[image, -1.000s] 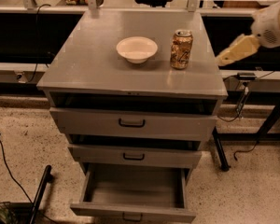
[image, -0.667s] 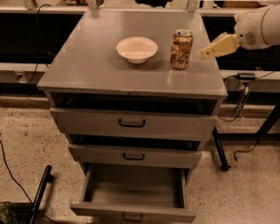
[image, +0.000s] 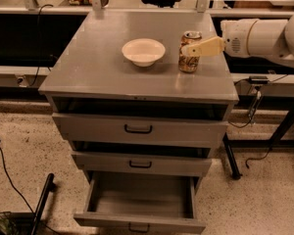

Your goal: Place orange can into bottom drawer

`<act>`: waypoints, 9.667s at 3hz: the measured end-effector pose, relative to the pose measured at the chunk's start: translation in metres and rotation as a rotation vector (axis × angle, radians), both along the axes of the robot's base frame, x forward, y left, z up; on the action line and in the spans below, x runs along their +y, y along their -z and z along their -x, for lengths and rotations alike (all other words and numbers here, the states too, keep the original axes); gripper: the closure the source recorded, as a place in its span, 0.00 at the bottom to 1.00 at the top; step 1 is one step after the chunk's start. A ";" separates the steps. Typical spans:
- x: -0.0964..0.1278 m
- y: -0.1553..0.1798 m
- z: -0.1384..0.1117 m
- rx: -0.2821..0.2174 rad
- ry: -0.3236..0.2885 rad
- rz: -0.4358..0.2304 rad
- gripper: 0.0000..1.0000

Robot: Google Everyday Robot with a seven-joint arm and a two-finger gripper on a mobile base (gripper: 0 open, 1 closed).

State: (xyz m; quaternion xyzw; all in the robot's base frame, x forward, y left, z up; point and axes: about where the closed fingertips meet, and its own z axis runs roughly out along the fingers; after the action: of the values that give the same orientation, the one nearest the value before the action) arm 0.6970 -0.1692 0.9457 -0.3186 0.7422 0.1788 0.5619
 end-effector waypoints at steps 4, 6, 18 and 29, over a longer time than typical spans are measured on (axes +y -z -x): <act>0.030 0.017 -0.050 -0.127 -0.002 -0.104 0.17; 0.021 0.046 -0.031 -0.044 0.015 -0.128 0.63; -0.025 0.159 0.209 -0.257 -0.463 -0.098 1.00; 0.047 0.670 0.208 -0.002 -0.499 -0.235 1.00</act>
Offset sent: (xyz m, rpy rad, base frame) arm 0.0565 0.0079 -0.0303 0.0693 -0.1698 -0.0568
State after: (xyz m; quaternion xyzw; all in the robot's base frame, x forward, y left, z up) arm 0.4890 -0.1218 0.2754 -0.4242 0.6146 0.3962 0.5342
